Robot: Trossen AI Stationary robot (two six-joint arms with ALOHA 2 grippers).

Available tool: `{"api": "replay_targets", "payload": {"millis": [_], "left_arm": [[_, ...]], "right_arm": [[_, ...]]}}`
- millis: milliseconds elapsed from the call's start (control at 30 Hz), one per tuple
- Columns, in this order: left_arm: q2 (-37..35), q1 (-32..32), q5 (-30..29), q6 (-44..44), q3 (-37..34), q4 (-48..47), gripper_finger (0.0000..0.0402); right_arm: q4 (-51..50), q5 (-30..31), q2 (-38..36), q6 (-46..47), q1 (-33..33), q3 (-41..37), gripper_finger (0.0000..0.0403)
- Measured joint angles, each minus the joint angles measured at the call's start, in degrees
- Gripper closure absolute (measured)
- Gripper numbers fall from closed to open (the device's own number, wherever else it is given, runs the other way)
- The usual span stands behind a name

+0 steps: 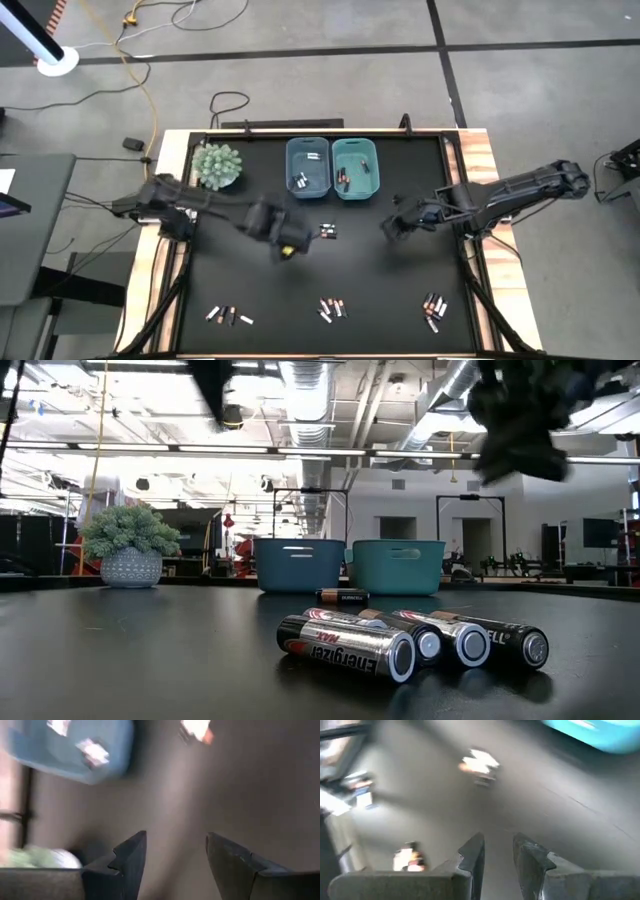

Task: Sort batteries
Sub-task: Put the silver battery into the blue bin

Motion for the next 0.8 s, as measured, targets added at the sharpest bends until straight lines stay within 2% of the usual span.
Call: {"api": "replay_targets", "payload": {"millis": [200, 300, 433, 567, 667, 800], "left_arm": [[-13.1, -7.2, 3.5, -14.3, -21.9, 9.2, 0.0205], [-21.2, -11.4, 5.6, -22.8, -31.8, 14.4, 0.0205], [-30.5, -17.0, 6.7, -33.3, -41.9, 19.3, 0.0205], [-35.7, -22.2, 11.0, -44.2, -48.1, 19.3, 0.0205], [-36.5, -25.9, 13.4, -50.4, -50.6, 19.5, 0.0205], [-34.2, -30.1, 16.6, -55.3, -51.7, 19.6, 0.0205]], "right_arm": [[24.9, 0.0, 8.4, -19.9, 6.1, 0.2, 0.0284], [26.9, 0.0, 15.1, -24.5, 8.4, 3.6, 0.0284], [18.9, 0.0, 24.3, -24.5, 11.0, 12.3, 0.0284], [5.4, 0.0, 33.0, -21.5, 12.9, 23.1, 0.0284], [-5.5, 0.0, 38.1, -16.0, 13.6, 30.6, 0.0284], [-15.8, 0.0, 42.8, -7.7, 14.9, 37.4, 0.0284]]}}
